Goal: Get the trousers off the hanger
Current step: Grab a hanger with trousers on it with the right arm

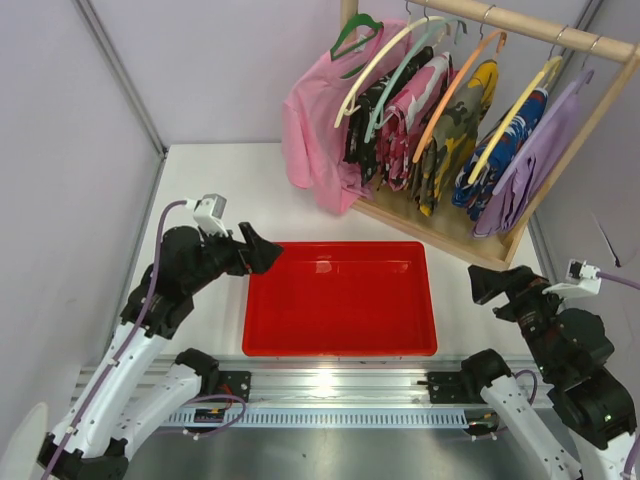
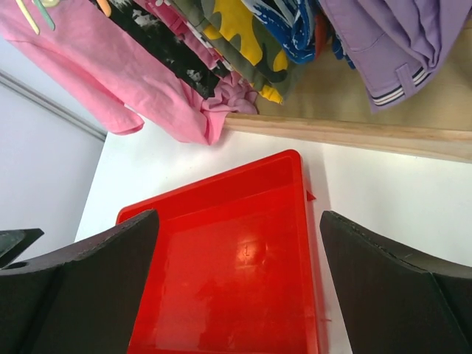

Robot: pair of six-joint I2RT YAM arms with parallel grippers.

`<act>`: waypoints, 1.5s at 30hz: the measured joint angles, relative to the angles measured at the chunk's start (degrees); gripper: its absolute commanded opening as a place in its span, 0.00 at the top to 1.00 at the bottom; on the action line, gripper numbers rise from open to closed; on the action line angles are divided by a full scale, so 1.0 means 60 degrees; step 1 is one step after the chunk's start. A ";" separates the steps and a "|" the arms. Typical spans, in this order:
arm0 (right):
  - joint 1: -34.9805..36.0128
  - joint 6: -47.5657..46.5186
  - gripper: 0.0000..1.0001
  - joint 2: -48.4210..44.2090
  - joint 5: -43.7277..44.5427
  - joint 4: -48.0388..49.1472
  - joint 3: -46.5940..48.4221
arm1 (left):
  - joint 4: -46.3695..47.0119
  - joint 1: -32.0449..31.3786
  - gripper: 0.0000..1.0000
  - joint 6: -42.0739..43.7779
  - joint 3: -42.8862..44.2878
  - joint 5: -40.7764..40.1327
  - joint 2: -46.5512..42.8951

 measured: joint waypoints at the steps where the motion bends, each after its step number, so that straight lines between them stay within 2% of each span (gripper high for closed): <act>1: 0.0000 -0.0029 0.01 0.0004 0.0025 -0.0091 0.0113 | 0.0004 0.0000 0.01 0.0069 0.0047 0.0026 0.0036; 7: 0.0000 -0.0299 0.01 0.0444 0.0499 -0.0379 0.0922 | -0.0004 0.0000 0.01 0.0561 0.0736 0.0193 0.0568; 10: 0.0000 -0.0317 0.00 0.1271 0.1107 -0.0608 0.1515 | 0.0015 0.0000 0.00 0.0933 0.1497 0.0368 0.1151; 16: 0.0000 -0.0546 0.01 0.3326 0.2466 -0.1621 0.3752 | -0.0011 -0.0040 0.00 0.1413 0.3526 0.0743 0.2590; 23: 0.0084 -0.1563 0.02 0.4040 0.3858 -0.1494 0.6553 | 0.0036 -0.0984 0.01 0.1872 0.4878 0.0455 0.3381; 27: 0.0113 -0.2259 0.02 0.5395 0.4594 -0.1060 0.8327 | 0.0047 -0.1603 0.00 0.2113 0.5034 0.0302 0.3901; 31: 0.0120 -0.2940 0.05 0.7344 0.5002 -0.0499 0.9522 | 0.0029 -0.1767 0.00 0.2193 0.4983 0.0259 0.4156; 39: -0.0477 -0.3701 0.23 1.0706 0.4998 -0.0117 1.0845 | 0.0044 -0.1770 0.01 0.2612 0.4659 -0.0091 0.3654; 45: -0.1060 -0.3552 0.26 1.1661 0.4972 -0.0645 1.1726 | 0.0022 -0.1770 0.00 0.2758 0.4309 -0.0291 0.3049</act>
